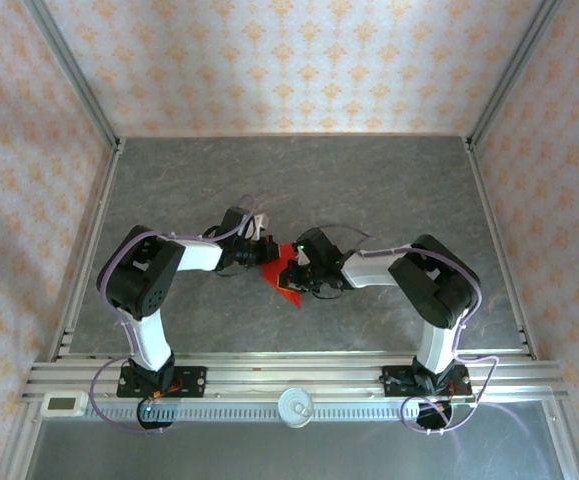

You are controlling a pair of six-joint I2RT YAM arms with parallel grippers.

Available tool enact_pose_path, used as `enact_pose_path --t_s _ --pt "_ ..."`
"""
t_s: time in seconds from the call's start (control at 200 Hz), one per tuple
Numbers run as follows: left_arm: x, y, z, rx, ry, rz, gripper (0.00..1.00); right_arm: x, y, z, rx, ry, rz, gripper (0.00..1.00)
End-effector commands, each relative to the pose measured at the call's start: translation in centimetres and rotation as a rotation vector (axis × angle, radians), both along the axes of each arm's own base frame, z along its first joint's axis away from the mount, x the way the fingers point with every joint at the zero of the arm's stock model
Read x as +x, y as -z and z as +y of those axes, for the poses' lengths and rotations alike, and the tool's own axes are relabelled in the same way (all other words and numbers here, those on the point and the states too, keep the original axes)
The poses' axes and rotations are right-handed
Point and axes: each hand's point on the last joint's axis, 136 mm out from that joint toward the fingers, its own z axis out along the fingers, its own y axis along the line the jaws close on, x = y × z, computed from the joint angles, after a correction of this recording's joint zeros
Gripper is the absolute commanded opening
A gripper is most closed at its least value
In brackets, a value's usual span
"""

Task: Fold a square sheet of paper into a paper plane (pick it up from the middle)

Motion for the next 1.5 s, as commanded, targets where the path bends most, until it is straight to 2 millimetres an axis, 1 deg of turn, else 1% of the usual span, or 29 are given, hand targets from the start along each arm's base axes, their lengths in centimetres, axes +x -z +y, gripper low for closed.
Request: enact_pose_path --t_s 0.0,0.085,0.185,0.27,0.335,0.475,0.55,0.626,0.691,0.736,0.801,0.921,0.996,1.116,1.176,1.281,1.496 --pt "-2.8 5.6 3.1 0.179 -0.028 0.141 0.05 -3.6 2.3 -2.8 -0.066 -0.02 0.071 0.0" --pt "-2.8 5.6 3.0 0.178 -0.031 0.14 0.05 -5.9 3.2 -4.9 -0.08 -0.018 0.102 0.0" --pt "-2.7 5.5 3.1 0.176 -0.035 0.141 0.05 -7.9 3.7 -6.5 -0.077 -0.016 0.129 0.0" --pt "-2.8 5.6 3.1 0.178 -0.036 0.144 0.05 -8.9 3.7 -7.4 -0.074 -0.014 0.133 0.0" --pt "-2.8 5.6 3.1 0.175 -0.039 0.143 0.05 -9.3 3.7 -7.8 -0.075 -0.013 0.134 0.0" --pt "-2.9 5.6 3.0 0.16 -0.044 0.15 0.05 -8.6 2.0 -7.3 -0.043 -0.002 0.102 0.0" --pt "-3.0 5.5 2.9 0.152 -0.042 0.148 0.05 -7.5 0.6 -7.3 -0.045 0.034 0.054 0.0" --pt "-3.1 5.4 2.9 0.147 -0.041 0.145 0.05 -6.3 -1.0 -7.2 -0.03 0.091 0.011 0.11" --pt "-3.2 5.3 2.8 0.144 -0.038 0.146 0.05 -5.9 -2.3 -6.7 0.029 0.128 0.005 0.21" --pt "-3.2 5.2 2.8 0.131 -0.059 0.164 0.05 -5.7 -3.1 -6.3 0.069 0.145 0.011 0.26" --pt "-3.2 5.0 2.7 0.124 -0.063 0.164 0.05 -5.7 -3.4 -6.0 0.094 0.165 0.034 0.3" --pt "-3.2 4.9 2.6 0.113 -0.071 0.169 0.05 -6.3 -3.6 -4.8 0.124 0.145 0.074 0.36" --pt "-3.2 4.8 2.5 0.103 -0.073 0.172 0.05 -6.6 -3.2 -4.0 0.113 0.118 0.095 0.37" --pt "-3.2 4.7 2.4 0.096 -0.072 0.174 0.05 -6.7 -1.8 -4.0 0.074 0.133 0.134 0.37" --pt "-3.2 4.7 2.4 0.095 -0.072 0.176 0.05 -6.7 -1.4 -4.1 0.064 0.147 0.142 0.37" --pt "-3.3 4.7 2.4 0.095 -0.07 0.177 0.05 -6.3 -1.2 -4.2 0.064 0.178 0.14 0.38" --pt "-3.4 4.5 2.3 0.086 -0.066 0.175 0.05 -4.4 -1.8 -3.8 0.098 0.266 0.11 0.37"
